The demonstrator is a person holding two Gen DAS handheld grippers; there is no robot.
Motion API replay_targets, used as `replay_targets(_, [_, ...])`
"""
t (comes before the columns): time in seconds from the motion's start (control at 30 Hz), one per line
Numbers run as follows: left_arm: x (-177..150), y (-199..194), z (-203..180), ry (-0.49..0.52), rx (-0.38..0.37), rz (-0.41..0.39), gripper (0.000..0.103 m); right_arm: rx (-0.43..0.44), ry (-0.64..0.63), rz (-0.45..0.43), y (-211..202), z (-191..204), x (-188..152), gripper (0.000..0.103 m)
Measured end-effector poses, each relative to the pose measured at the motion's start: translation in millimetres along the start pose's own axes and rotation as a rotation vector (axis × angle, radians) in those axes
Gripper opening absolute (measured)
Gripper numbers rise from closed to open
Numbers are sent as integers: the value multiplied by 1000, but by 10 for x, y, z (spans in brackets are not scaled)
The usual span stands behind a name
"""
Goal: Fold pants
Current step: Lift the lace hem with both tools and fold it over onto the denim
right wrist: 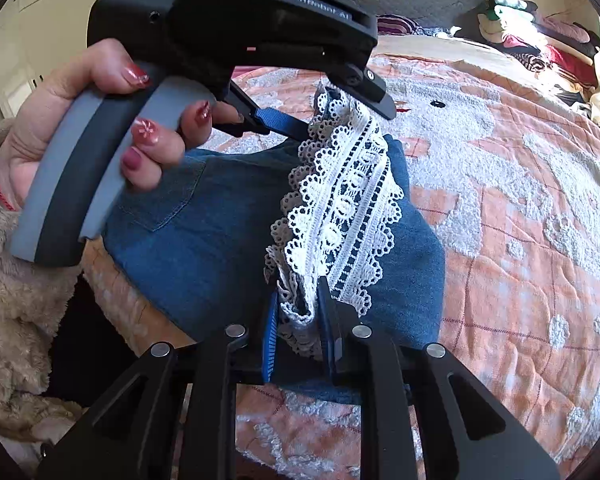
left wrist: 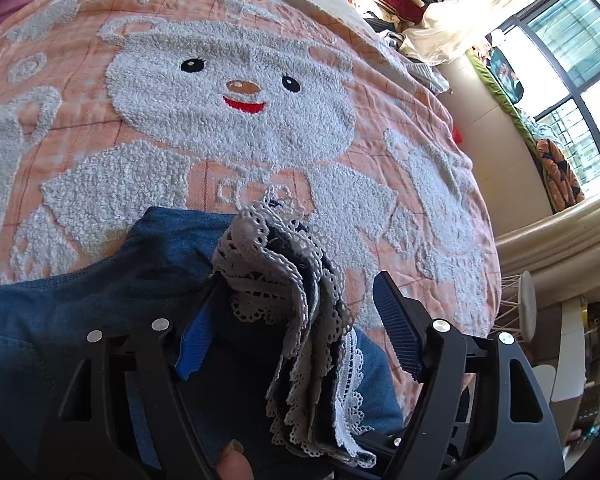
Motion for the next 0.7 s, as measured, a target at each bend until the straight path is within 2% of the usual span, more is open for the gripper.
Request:
replay_targets(0.1, [35,84,-26,14,44,21,66,-9,-22,-5,-9,55,0,23])
replay_targets(0.17, [31,249,-36,28,98,53,57,-21,-34,-17,-33,92,-3,32])
replay_targets(0.2, [20,318,-31,37,134,63,46,-30,-43,-22,-38,169,-35,35])
replay_targets(0.27, [-4,352,-6,47,143,54,43,-44,-75,-32,-85,244,-76,49])
replay_targets(0.37, [-16,325,11,47,135,42,40,-84,-155,-24,-84,340,-111,53])
replay_targets(0.47, [-15,297,0,52,131,38,38,-167,-259,-1,29,457,-137,53])
replay_targets(0.57, [-13,277,-5,62,129,33,37,-347,-410,50,212,552,-187,49])
replay_targets(0.6, [-12,271,-11,63,122,27,36,-364,-443,53,242,582,-202,42])
replay_targets(0.63, [-10,263,-24,68,111,22,35,-356,-438,51,250,592,-191,24])
replay_targets(0.7, [-25,208,-37,84,93,9,33,-306,-375,43,197,552,-141,17])
Point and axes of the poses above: each gripper's, at about its wrist camera, not at the fingertips, and y roughly the way its jaws point, z to its left, x to its top, the point moved 2 cm from there along y, roughly the way its jaws point, and after that the axes turned 3 degrees about -x, right-handed, at the moved point
